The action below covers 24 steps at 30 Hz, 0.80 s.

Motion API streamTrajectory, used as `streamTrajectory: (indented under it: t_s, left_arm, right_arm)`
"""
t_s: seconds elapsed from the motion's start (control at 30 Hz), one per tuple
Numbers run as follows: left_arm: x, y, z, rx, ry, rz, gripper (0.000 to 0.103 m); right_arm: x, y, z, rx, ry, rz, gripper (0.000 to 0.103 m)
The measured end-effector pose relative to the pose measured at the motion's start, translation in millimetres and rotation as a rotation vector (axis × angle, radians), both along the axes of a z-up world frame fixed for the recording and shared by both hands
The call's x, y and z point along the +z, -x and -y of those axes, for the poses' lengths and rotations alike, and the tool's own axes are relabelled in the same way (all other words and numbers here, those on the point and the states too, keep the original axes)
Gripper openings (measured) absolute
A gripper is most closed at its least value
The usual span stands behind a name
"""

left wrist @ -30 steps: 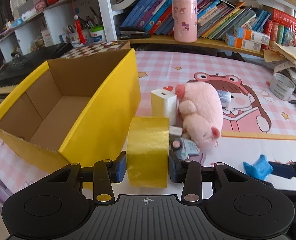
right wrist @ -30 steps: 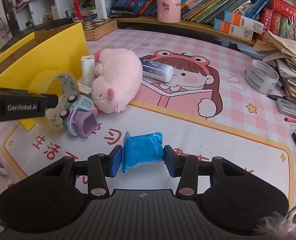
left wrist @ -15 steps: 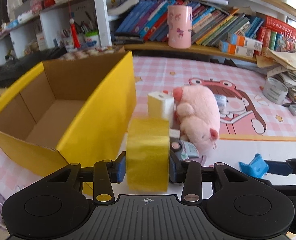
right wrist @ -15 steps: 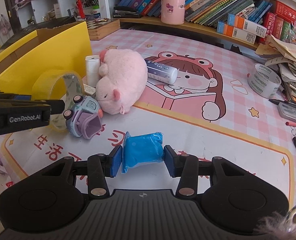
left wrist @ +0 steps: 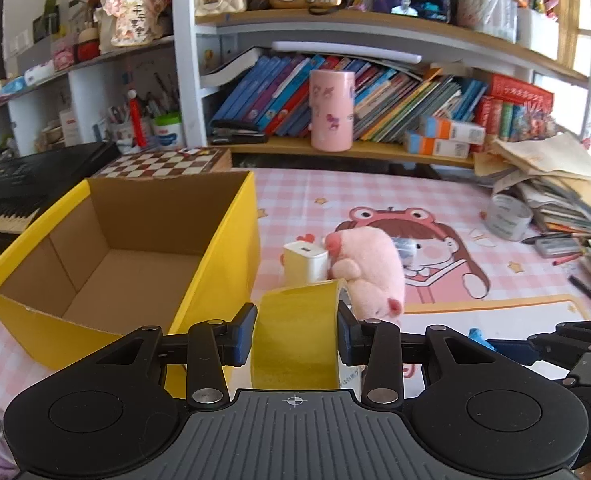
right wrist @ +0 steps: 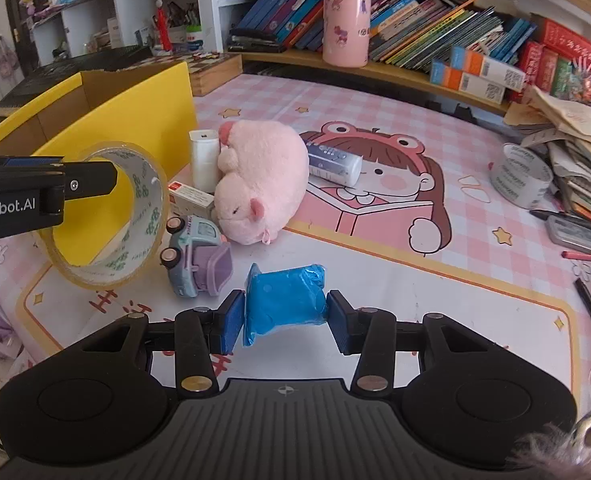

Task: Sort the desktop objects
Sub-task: 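Close the left tool on the clear tape roll while the right tool holds the block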

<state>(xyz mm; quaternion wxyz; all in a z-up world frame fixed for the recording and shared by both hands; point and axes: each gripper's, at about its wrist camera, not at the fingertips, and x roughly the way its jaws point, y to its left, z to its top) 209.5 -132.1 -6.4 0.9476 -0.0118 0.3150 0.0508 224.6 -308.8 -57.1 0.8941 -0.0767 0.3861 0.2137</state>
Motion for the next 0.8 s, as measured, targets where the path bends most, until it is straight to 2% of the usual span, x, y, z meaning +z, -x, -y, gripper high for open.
streamTrajectory:
  t_s: [0.2,0.5,0.8]
  left_arm:
    - [5,6,-6,-0.057,0.065,0.007,0.039]
    - [10,32,-20,-0.141,0.153,0.000,0.039]
    - [18,69,-53,-0.199,0.188,0.008,0.039]
  right_arm:
    - [12,18,-2,-0.057,0.015,0.056,0.042]
    - [19,44,0,-0.151,0.027,0.063,0.042]
    - [36,87,-17,-0.218,0.010,0.085,0.042]
